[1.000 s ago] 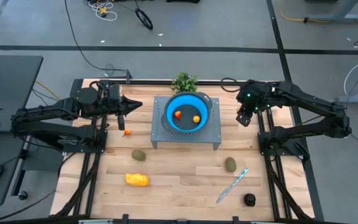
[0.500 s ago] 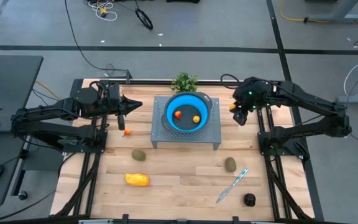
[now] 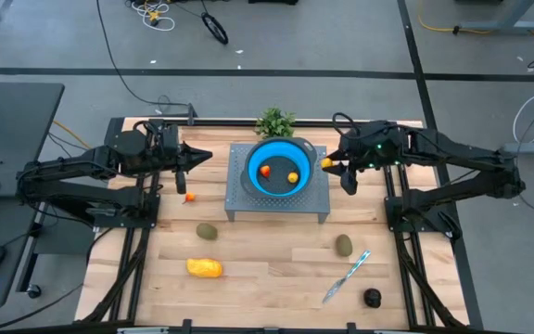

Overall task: Pick & Place Fruit
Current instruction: Put the right orange pear into the strainer bowl on the shelf, then put the orange pear into the strainer bowl on the shelf

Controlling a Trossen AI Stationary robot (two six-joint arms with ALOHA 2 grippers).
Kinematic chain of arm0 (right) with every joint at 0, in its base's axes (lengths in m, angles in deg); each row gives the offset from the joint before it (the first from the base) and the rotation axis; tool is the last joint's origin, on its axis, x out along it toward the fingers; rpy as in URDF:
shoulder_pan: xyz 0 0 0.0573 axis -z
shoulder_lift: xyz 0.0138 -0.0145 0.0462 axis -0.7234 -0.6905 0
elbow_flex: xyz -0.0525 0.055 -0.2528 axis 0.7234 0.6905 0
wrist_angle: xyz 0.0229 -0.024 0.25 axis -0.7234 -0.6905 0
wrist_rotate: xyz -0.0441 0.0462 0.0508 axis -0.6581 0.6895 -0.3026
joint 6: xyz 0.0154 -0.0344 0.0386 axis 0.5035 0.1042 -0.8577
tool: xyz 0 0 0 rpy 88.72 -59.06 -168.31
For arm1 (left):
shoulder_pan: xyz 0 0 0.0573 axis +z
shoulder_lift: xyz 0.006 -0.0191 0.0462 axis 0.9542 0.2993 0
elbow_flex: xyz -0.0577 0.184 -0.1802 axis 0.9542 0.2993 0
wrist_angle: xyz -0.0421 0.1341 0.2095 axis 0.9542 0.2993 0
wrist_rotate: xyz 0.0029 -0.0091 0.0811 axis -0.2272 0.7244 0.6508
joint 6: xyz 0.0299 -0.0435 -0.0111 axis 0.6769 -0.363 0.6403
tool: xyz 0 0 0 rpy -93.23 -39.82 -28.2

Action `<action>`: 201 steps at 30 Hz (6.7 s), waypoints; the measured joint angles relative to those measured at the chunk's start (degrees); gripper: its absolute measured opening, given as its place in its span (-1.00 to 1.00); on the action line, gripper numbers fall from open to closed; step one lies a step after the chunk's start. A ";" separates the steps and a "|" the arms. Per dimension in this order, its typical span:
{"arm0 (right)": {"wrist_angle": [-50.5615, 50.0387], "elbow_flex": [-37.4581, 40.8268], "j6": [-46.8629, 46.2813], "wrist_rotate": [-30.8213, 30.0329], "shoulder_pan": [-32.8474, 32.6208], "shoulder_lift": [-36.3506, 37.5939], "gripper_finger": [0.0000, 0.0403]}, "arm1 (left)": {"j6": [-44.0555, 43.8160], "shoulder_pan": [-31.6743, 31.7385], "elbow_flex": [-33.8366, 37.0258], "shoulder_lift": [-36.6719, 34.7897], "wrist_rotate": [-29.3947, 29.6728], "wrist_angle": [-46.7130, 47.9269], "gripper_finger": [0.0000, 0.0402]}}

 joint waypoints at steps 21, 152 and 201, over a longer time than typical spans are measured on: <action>18.54 0.00 2.88 -1.48 -2.18 -0.02 -0.18 | 0.68 0.00 0.00 0.01 -0.01 0.00 -0.99; 27.92 0.04 7.94 -0.56 -4.14 -9.57 -0.22 | 1.96 0.00 0.00 -0.01 -1.08 0.48 -0.99; 3.67 0.00 11.38 -5.27 -5.18 23.58 -0.97 | 1.29 0.00 -0.02 0.01 -1.08 2.78 -0.99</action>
